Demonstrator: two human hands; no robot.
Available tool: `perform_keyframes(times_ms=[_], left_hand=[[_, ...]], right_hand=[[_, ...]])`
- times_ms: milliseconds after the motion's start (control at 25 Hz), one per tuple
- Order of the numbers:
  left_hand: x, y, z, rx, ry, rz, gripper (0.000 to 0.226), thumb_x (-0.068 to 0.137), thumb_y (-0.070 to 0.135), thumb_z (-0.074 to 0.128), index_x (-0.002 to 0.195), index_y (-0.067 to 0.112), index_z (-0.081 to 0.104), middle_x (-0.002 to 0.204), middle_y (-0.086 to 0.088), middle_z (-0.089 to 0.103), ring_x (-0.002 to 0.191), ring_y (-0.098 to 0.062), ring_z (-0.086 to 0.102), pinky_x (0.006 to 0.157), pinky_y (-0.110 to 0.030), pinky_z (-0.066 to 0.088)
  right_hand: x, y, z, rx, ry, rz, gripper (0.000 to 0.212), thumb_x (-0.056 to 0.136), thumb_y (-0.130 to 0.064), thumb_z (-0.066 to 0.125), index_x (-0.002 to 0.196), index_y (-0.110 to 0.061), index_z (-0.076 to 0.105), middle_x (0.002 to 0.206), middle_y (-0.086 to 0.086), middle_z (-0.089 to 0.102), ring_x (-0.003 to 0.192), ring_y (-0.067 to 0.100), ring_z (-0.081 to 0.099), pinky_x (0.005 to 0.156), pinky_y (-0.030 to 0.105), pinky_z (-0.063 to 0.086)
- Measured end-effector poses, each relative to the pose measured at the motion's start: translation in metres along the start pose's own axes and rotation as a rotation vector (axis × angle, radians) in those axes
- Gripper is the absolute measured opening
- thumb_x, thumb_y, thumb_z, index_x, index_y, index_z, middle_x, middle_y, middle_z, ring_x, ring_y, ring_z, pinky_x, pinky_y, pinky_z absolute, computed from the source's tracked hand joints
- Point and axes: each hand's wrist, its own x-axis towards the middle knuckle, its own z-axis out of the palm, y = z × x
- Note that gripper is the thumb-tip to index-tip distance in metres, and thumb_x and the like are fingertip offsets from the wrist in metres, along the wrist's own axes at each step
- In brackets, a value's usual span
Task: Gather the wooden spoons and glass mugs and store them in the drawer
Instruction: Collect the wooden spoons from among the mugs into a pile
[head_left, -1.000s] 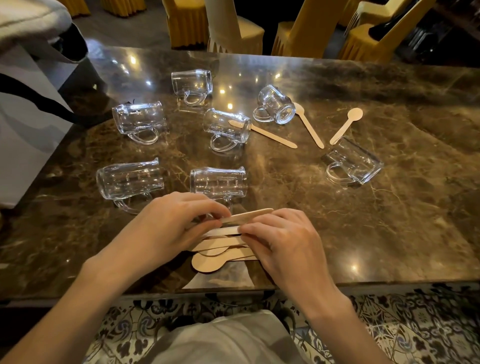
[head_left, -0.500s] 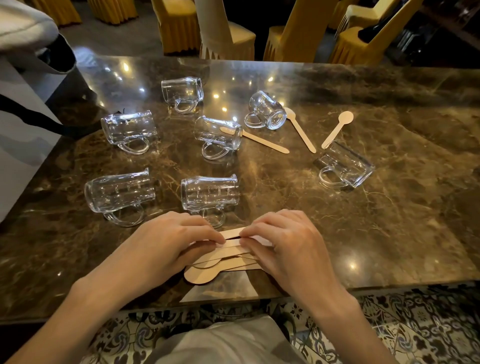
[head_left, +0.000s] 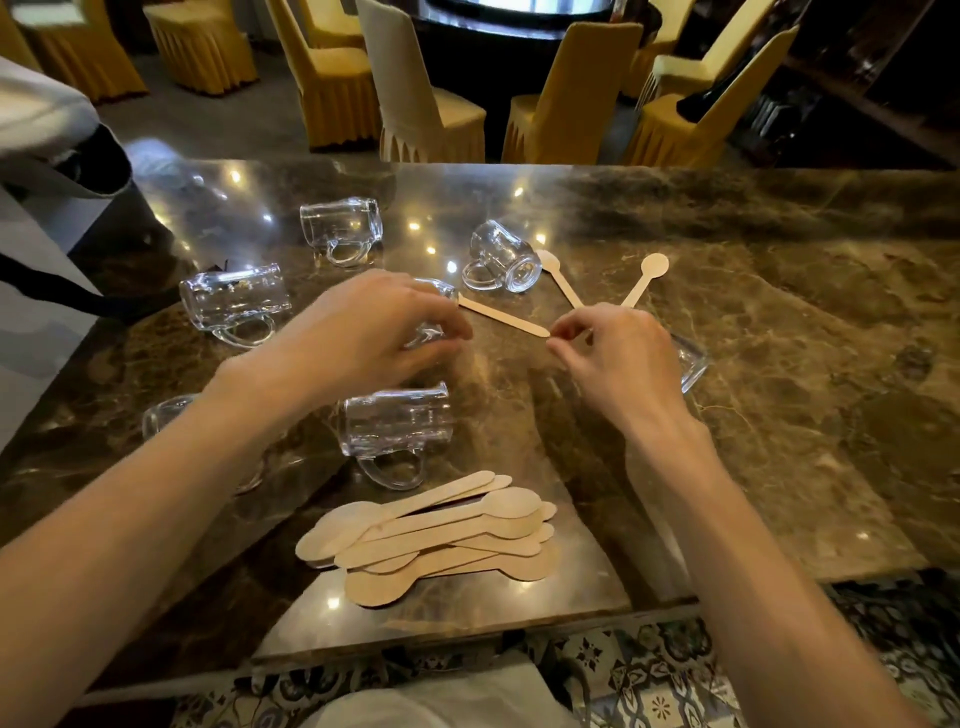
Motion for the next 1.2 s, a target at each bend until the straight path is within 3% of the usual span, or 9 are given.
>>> perform_keyframes(times_ms=[160,320,840,1200], left_hand=[[0.04,-0.021,0.011,0.193,-0.015,-0.01,0.029,0.089,0.038,0.057,0.115,0.027,0.063,0.12,0.001,0.062,0.108,-0.02,0.057,0.095,-0.037,0.04],[0.062,-0.029,0.028,0.275,-0.087,-0.051,0.036,0.09,0.038,0.056,0.124,0.026,0.057,0.131,0.002,0.054,0.12,-0.019,0.049,0.104,-0.037,0.033],[0.11,-0.028,0.055,0.459,-0.146,-0.048,0.026,0.089,0.029,0.053,0.112,0.028,0.065,0.115,0.006,0.065,0.112,-0.018,0.056,0.096,-0.031,0.036],[0.116,-0.032,0.052,0.401,-0.117,-0.039,0.017,0.091,0.021,0.051,0.102,0.024,0.064,0.109,0.004,0.066,0.107,-0.019,0.058,0.096,-0.031,0.037]], right_hand=[[0.022,0.01,0.003,-0.092,0.013,0.033,0.014,0.083,-0.032,0.068,0.093,-0.024,0.074,0.093,0.002,0.074,0.091,0.027,0.063,0.083,0.038,0.045],[0.042,0.016,0.008,-0.146,-0.051,0.098,0.017,0.083,-0.03,0.066,0.096,-0.024,0.074,0.099,0.004,0.073,0.097,0.028,0.063,0.08,0.034,0.045],[0.098,0.034,0.025,-0.192,-0.191,0.294,0.03,0.083,-0.034,0.067,0.105,-0.013,0.067,0.102,0.011,0.068,0.095,0.032,0.063,0.084,0.044,0.052],[0.117,0.037,0.034,-0.139,-0.167,0.386,0.031,0.081,-0.029,0.071,0.106,-0.01,0.067,0.104,0.013,0.067,0.097,0.032,0.062,0.082,0.045,0.053]])
